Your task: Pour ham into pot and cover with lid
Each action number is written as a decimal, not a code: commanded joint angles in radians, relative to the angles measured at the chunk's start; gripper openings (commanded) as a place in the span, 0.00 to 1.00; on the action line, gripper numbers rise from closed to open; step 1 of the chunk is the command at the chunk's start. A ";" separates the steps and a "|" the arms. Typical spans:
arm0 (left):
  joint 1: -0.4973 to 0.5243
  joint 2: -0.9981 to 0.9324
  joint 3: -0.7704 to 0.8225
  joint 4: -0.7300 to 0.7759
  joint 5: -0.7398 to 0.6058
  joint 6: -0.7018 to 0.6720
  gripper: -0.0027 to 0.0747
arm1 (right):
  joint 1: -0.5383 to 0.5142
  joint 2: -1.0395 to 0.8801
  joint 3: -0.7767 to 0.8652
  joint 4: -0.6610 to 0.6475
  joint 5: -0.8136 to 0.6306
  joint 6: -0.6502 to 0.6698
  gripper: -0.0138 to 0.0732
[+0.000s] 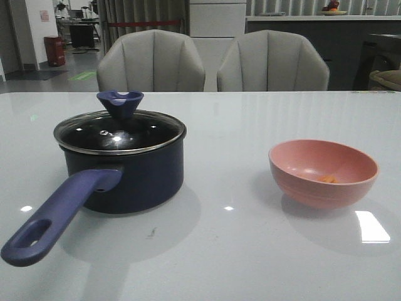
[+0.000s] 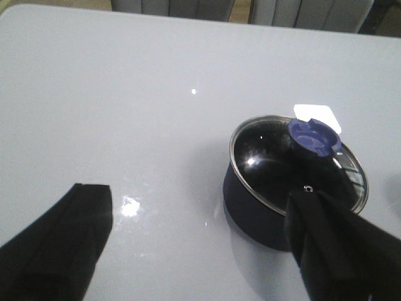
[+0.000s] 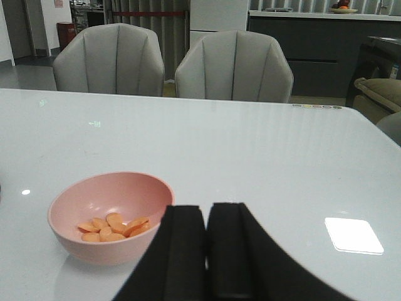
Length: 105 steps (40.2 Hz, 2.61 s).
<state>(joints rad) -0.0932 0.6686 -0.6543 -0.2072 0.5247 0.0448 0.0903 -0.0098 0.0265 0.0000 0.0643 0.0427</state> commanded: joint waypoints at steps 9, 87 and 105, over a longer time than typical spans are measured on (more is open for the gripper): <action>-0.007 0.326 -0.312 -0.009 0.213 -0.006 0.81 | -0.005 -0.020 -0.004 -0.012 -0.075 -0.003 0.33; -0.385 1.208 -1.078 0.223 0.492 -0.423 0.74 | -0.004 -0.021 -0.004 -0.012 -0.075 -0.003 0.33; -0.385 1.236 -1.078 0.207 0.494 -0.423 0.73 | -0.004 -0.021 -0.004 -0.012 -0.075 -0.003 0.33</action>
<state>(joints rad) -0.4706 1.9526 -1.7035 0.0059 1.0519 -0.3648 0.0903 -0.0098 0.0265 0.0000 0.0660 0.0427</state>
